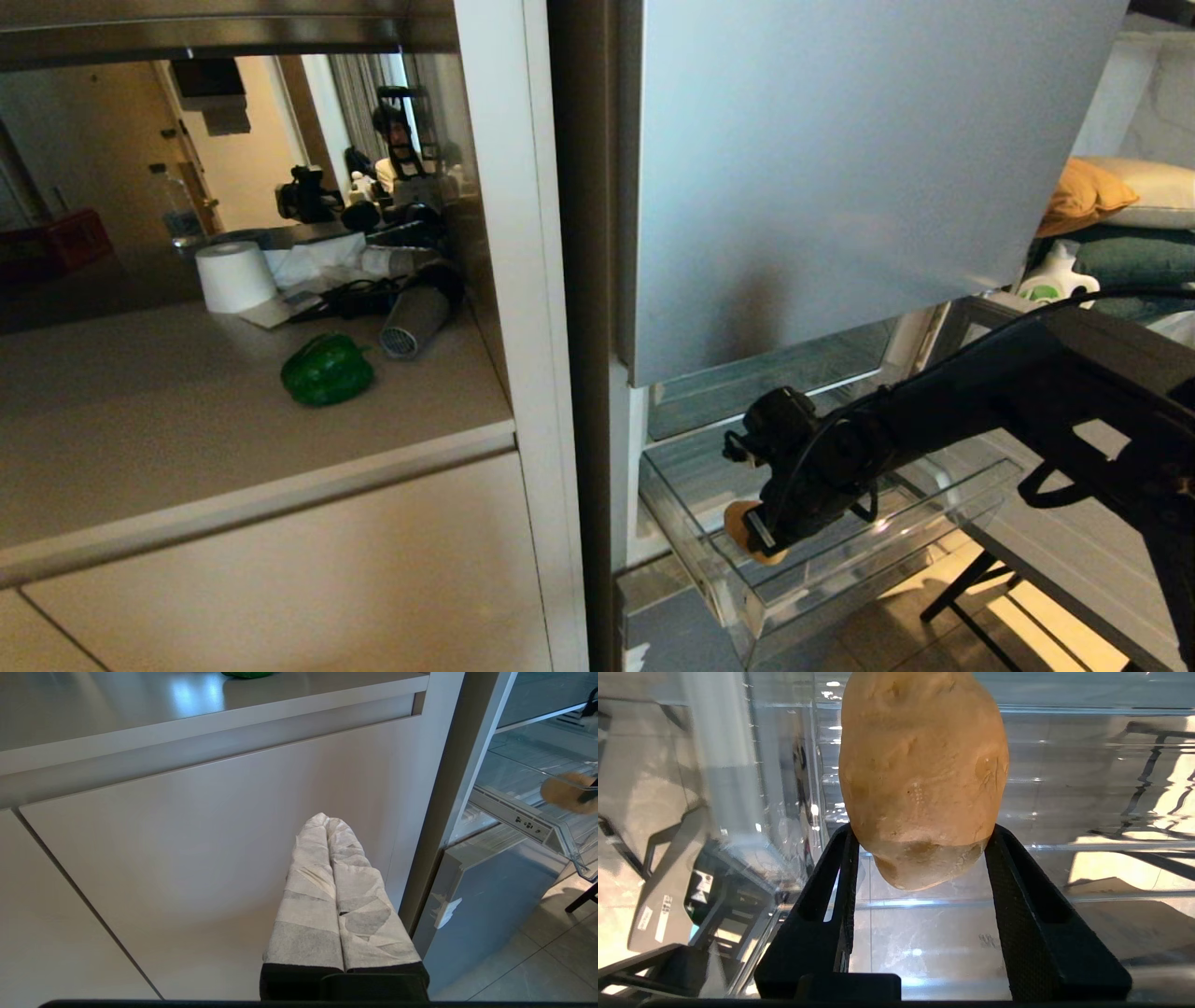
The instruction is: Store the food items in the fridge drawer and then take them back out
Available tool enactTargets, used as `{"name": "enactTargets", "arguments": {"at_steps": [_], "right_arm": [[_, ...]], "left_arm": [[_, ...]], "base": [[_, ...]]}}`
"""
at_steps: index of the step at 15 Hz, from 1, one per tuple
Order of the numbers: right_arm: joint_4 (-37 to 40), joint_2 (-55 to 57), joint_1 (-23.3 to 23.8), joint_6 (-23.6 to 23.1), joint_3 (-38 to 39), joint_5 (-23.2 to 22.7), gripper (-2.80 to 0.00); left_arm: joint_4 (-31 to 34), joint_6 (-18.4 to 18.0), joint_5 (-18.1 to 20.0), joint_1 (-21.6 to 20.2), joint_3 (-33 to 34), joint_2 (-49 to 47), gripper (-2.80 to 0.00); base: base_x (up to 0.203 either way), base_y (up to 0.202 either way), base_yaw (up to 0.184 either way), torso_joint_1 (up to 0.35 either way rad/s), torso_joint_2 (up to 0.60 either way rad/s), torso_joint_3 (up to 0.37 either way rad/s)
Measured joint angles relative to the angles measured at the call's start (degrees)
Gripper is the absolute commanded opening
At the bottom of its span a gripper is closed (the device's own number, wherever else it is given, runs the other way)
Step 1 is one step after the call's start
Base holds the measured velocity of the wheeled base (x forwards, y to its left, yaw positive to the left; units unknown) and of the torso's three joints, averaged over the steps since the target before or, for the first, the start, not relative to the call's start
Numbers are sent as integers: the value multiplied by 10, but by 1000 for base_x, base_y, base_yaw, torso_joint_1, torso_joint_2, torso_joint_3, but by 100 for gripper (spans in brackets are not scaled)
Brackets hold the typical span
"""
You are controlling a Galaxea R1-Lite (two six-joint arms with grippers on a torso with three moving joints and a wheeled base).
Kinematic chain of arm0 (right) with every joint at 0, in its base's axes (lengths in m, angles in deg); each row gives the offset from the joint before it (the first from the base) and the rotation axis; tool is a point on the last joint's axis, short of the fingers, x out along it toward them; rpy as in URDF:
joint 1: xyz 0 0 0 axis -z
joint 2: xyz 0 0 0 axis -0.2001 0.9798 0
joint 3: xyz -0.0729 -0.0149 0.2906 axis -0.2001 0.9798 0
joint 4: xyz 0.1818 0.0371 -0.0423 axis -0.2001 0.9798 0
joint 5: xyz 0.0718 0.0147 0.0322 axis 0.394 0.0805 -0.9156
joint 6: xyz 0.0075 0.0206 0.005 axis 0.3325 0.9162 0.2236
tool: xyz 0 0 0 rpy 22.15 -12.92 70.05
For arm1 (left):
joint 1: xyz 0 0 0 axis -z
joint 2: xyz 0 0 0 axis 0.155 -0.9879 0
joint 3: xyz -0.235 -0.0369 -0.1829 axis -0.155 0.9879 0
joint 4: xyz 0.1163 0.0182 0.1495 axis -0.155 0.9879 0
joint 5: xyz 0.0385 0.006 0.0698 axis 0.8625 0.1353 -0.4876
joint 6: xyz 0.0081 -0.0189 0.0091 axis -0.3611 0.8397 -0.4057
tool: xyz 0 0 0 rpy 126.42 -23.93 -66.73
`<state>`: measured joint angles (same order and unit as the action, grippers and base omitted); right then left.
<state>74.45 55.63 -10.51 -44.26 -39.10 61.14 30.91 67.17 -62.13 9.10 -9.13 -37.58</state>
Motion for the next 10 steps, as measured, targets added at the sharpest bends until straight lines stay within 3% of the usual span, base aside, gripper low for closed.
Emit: {"name": "enactTargets", "arguments": {"at_steps": [10], "right_arm": [[-1,-111,-12,-1,41,2,-280]], "left_arm": [[0,0,0,0,0,0,-280]], "base": [[0,0,0,0,0,0]]}}
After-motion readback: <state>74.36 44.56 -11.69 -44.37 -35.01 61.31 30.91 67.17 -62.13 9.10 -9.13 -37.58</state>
